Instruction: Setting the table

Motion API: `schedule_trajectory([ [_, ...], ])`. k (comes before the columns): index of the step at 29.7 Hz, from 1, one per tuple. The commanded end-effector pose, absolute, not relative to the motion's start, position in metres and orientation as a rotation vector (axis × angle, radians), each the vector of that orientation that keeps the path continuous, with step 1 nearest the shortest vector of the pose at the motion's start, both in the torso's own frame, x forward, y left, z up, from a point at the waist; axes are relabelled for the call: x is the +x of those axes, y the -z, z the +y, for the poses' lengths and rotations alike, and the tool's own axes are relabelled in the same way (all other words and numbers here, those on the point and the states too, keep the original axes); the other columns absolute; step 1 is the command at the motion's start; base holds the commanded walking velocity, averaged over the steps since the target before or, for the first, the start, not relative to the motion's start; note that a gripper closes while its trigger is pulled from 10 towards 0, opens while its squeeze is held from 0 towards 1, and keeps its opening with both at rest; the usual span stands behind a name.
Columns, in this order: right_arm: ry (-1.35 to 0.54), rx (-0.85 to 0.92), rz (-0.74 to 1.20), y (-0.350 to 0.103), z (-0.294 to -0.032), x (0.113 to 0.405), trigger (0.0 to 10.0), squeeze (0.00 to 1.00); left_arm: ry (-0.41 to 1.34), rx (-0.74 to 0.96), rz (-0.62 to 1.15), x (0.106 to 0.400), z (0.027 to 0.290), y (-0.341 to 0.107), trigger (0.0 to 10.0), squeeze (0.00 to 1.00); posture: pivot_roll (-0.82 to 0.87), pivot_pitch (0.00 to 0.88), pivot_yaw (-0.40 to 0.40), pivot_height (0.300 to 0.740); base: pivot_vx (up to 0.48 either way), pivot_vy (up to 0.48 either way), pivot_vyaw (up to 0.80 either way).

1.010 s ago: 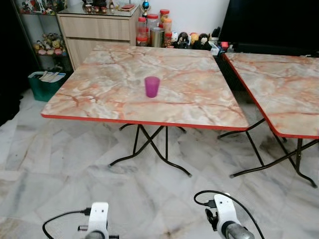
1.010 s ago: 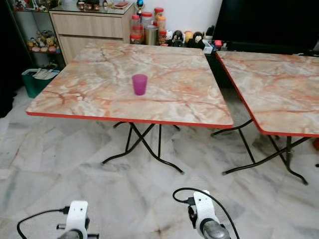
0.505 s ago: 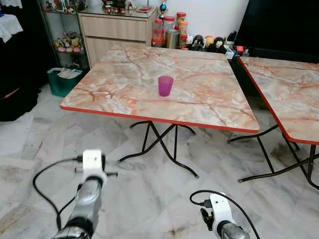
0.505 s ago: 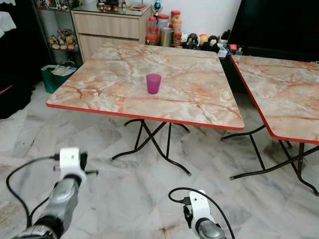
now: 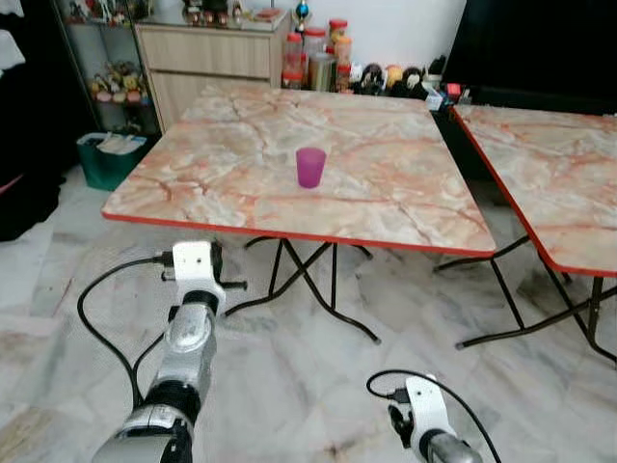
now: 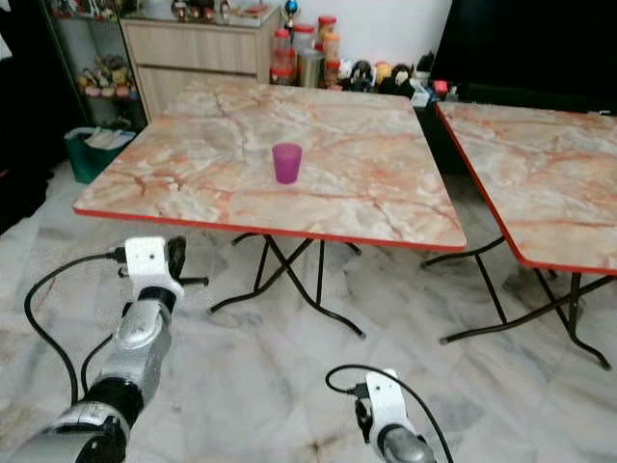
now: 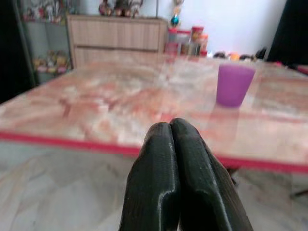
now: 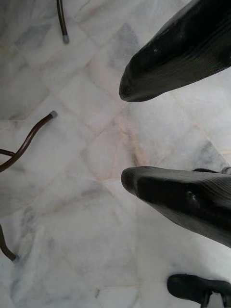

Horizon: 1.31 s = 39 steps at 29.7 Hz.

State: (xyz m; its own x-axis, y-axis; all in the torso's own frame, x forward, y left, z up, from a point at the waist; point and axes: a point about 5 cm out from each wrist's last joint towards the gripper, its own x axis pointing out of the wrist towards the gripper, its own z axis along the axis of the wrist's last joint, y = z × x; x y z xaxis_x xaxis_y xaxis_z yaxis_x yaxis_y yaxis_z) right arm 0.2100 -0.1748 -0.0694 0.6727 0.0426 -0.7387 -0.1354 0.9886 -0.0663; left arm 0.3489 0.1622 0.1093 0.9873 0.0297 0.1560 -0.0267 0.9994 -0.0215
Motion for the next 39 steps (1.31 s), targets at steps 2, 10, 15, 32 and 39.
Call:
schedule_trajectory([
  [2,-0.097,-0.121,0.814,0.067,-0.174,0.214,10.0,0.0,-0.032,-0.029,-0.18,0.352,0.165,-0.117,10.0,0.0,0.02,0.0,-0.067,0.719,0.289,0.0,0.0],
  [10,-0.093,-0.119,0.823,0.068,-0.173,0.214,10.0,0.0,-0.033,-0.023,-0.194,0.354,0.169,-0.122,10.0,0.0,0.03,0.0,-0.061,0.719,0.305,0.0,0.0],
  [15,-0.091,-0.117,0.817,0.067,-0.173,0.215,10.0,0.0,-0.034,-0.023,-0.196,0.354,0.169,-0.123,10.0,0.0,0.02,0.0,-0.06,0.719,0.326,0.0,0.0],
  [32,-0.09,-0.117,0.811,0.066,-0.172,0.216,10.0,0.0,-0.017,-0.024,-0.225,0.358,0.168,-0.133,10.0,0.0,0.02,0.0,-0.053,0.719,0.347,0.0,-0.16],
  [39,-0.087,-0.119,0.816,0.066,-0.173,0.216,10.0,0.0,-0.008,-0.027,-0.237,0.359,0.166,-0.137,10.0,0.0,0.02,0.0,-0.053,0.719,0.374,0.0,0.0],
])
